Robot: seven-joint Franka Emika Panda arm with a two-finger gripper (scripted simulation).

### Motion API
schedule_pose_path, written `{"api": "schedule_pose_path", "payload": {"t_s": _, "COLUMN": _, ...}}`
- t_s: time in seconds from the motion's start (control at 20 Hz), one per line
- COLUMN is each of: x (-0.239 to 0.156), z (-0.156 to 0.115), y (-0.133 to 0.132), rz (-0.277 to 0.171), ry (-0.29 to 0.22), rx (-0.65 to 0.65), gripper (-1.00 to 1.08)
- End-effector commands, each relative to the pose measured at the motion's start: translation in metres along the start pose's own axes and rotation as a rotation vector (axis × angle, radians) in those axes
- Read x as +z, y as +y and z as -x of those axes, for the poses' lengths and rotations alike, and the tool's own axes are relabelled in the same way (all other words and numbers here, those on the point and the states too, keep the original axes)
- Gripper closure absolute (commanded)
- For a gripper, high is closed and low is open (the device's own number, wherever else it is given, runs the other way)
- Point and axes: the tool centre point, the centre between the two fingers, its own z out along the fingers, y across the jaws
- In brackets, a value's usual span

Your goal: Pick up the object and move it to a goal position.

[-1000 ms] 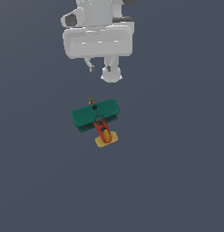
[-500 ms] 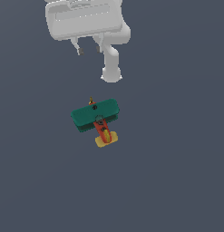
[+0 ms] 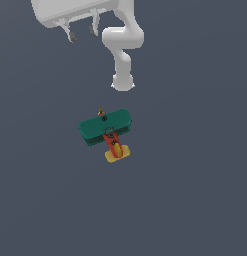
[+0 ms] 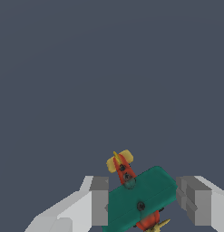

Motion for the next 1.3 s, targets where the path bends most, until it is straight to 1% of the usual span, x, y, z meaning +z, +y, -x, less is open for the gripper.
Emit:
{"api": "schedule_pose_path", "payload": {"t_s": 0.0, "x": -0.012, "z": -0.004, "y": 0.007, "rz": -0.022, "ry": 0.039, "rx": 0.01, "gripper": -0.2}}
{"api": "schedule_pose_path", "payload": {"t_s": 0.65, "x": -0.058, "z": -0.012, "y": 0.053, "rz": -0.14, "ry": 0.221, "rx": 0.078, "gripper": -0.2}}
{"api": "schedule_pose_path", "payload": {"t_s": 1.25, "x": -0.075, "z": -0.008, "y": 0.104, "rz": -0.255, "ry": 0.36, "rx": 0.167, "gripper": -0.2}}
